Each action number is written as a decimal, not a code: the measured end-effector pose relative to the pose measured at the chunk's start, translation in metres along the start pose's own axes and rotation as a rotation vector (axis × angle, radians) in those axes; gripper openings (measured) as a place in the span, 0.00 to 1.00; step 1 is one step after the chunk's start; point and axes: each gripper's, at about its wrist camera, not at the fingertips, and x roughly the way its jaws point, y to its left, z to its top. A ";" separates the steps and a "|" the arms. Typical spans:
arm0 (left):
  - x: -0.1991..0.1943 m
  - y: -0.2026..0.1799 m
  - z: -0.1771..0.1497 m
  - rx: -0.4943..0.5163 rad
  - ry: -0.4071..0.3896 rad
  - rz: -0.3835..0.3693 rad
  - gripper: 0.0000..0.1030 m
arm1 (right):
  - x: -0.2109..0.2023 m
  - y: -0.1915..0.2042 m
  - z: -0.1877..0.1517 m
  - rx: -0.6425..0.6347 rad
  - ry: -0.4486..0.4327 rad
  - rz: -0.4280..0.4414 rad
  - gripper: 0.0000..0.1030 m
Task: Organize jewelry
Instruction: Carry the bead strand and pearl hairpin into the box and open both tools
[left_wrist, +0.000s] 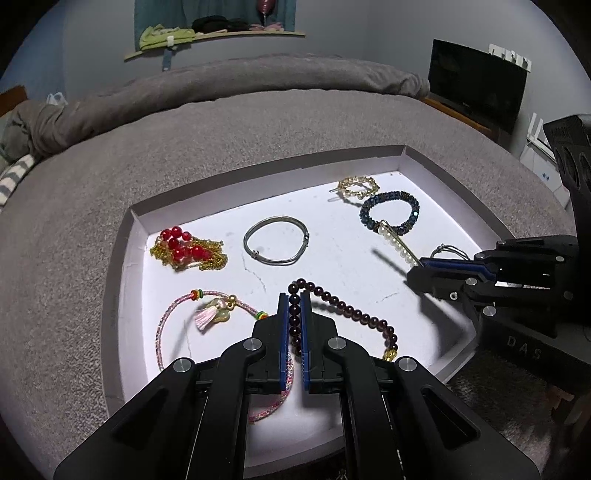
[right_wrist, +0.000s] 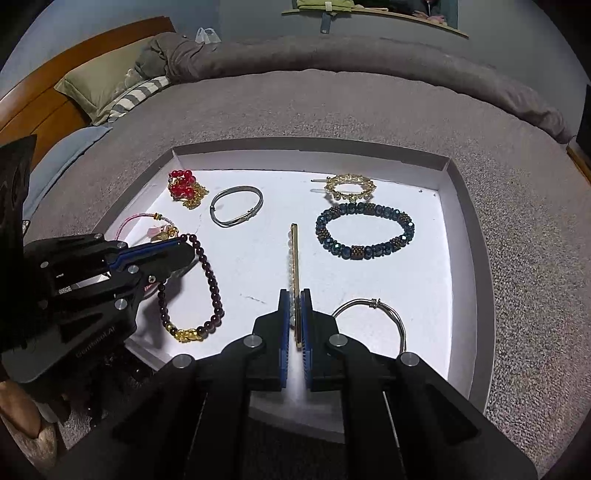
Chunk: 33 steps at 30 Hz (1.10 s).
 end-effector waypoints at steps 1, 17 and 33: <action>0.001 0.000 0.000 0.001 0.002 0.000 0.06 | 0.001 0.000 0.001 0.003 0.000 -0.001 0.06; -0.001 -0.007 0.000 0.037 -0.002 -0.002 0.06 | 0.003 0.001 0.002 -0.003 -0.007 -0.029 0.06; -0.007 -0.012 0.000 0.054 -0.033 -0.011 0.27 | -0.007 -0.007 0.005 0.052 -0.045 -0.011 0.11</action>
